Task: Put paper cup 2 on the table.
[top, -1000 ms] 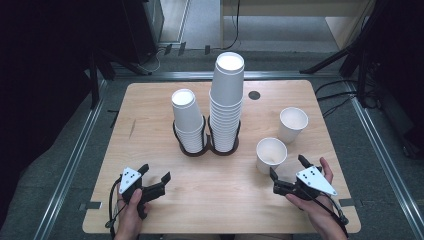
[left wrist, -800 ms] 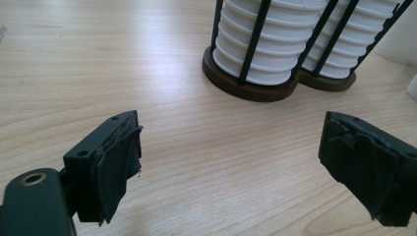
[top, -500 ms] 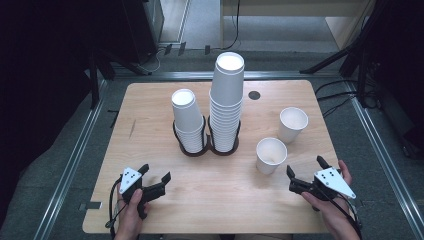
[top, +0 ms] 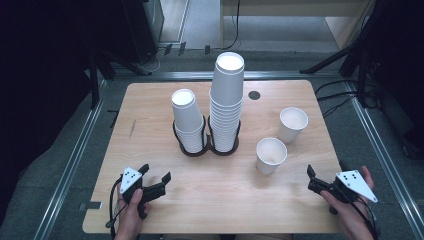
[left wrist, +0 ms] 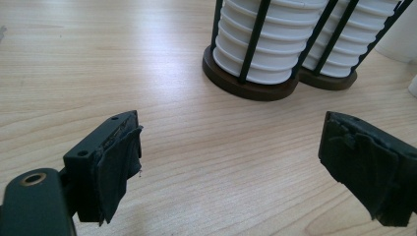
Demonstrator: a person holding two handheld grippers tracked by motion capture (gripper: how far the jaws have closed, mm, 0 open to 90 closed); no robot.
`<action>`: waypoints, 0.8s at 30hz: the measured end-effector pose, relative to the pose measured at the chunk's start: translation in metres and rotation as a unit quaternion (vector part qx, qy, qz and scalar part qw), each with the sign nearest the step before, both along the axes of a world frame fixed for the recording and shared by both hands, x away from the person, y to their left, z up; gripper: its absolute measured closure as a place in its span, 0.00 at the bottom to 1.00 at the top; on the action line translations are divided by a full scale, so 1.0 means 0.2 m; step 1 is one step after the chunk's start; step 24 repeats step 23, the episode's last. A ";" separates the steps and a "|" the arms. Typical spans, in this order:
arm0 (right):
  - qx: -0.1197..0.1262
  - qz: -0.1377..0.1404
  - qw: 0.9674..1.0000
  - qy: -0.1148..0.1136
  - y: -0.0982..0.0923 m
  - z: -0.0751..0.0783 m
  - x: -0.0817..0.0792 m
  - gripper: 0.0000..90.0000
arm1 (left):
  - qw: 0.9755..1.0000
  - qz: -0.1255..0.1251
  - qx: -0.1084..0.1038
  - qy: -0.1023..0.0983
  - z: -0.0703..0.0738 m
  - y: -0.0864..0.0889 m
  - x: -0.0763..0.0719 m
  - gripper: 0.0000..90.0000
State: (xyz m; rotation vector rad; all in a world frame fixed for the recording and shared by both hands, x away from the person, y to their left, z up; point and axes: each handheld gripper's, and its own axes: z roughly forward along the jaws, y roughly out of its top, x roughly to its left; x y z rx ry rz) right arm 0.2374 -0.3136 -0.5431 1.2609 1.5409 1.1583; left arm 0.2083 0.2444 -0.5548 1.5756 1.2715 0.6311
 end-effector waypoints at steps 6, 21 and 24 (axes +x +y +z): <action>-0.007 -0.025 1.000 0.011 -0.06 -0.02 0.01 0.00 | 1.000 0.000 0.000 0.000 0.00 0.00 0.00 0.10; -0.012 -0.057 0.998 0.027 -0.11 -0.04 0.03 0.00 | 1.000 0.000 0.001 0.002 0.00 0.00 0.00 0.10; -0.009 -0.058 0.998 0.028 -0.11 -0.04 0.03 0.00 | 1.000 0.001 -0.001 0.002 0.00 0.00 0.00 0.10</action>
